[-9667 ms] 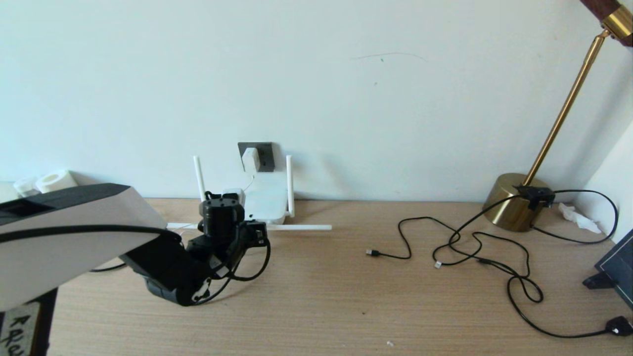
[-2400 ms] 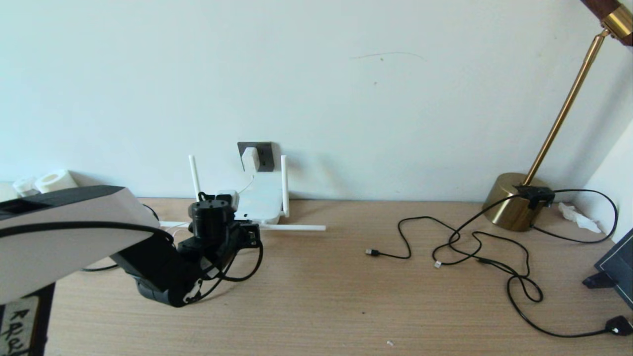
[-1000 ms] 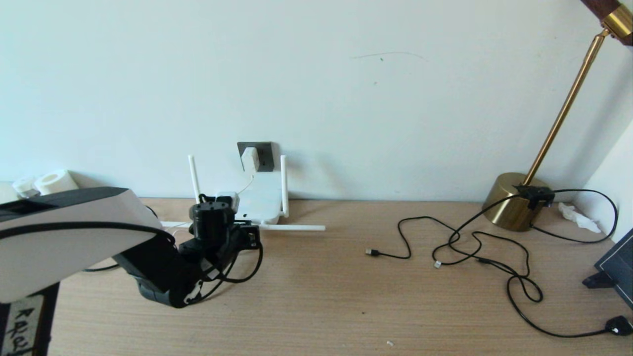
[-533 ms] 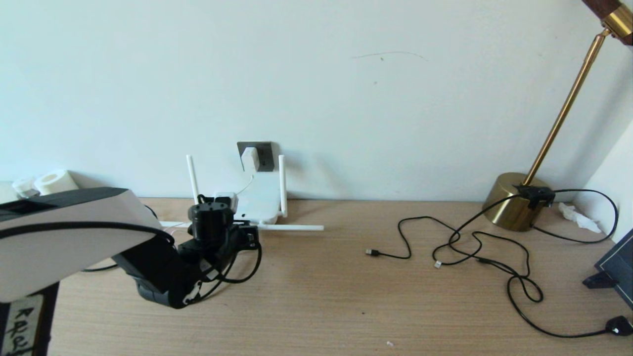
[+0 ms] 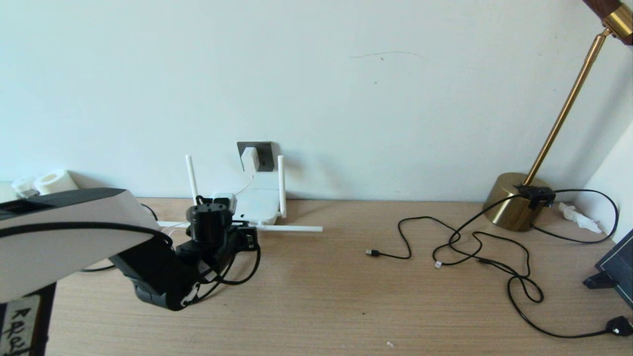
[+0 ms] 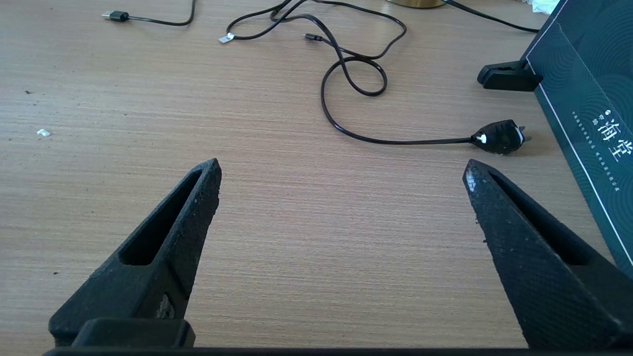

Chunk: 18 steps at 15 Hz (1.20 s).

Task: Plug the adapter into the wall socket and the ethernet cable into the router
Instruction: Plug cable into router interface

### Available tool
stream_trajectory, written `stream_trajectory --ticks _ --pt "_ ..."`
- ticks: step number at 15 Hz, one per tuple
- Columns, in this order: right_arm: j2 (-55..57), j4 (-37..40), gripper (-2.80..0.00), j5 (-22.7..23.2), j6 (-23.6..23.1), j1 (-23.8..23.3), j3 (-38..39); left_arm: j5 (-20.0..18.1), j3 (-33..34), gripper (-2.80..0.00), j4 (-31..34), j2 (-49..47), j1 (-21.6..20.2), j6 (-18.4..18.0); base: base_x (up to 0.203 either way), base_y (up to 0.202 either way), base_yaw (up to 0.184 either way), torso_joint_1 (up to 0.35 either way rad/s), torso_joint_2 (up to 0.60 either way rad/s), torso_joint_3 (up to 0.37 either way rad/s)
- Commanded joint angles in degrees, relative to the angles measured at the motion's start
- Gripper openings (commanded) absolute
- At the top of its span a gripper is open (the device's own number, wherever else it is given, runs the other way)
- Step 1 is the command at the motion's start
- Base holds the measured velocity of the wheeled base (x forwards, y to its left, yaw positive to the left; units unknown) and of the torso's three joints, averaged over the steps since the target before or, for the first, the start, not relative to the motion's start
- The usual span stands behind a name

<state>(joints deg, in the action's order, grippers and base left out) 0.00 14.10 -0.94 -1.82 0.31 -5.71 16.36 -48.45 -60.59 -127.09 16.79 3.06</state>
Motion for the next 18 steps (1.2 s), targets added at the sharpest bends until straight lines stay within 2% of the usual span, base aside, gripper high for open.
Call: stream_trajectory --ticks 1,18 --pt "0.1 0.0 0.0 0.0 0.0 0.0 0.0 0.1 -0.1 -2.8 -0.3 0.0 0.0 0.0 0.0 0.0 0.0 0.0 0.0 0.0" --pt "0.1 0.1 0.0 0.0 0.0 0.0 0.0 0.1 -1.5 -2.8 -0.3 -1.3 -0.2 -0.2 0.0 0.0 0.0 0.0 0.0 0.0"
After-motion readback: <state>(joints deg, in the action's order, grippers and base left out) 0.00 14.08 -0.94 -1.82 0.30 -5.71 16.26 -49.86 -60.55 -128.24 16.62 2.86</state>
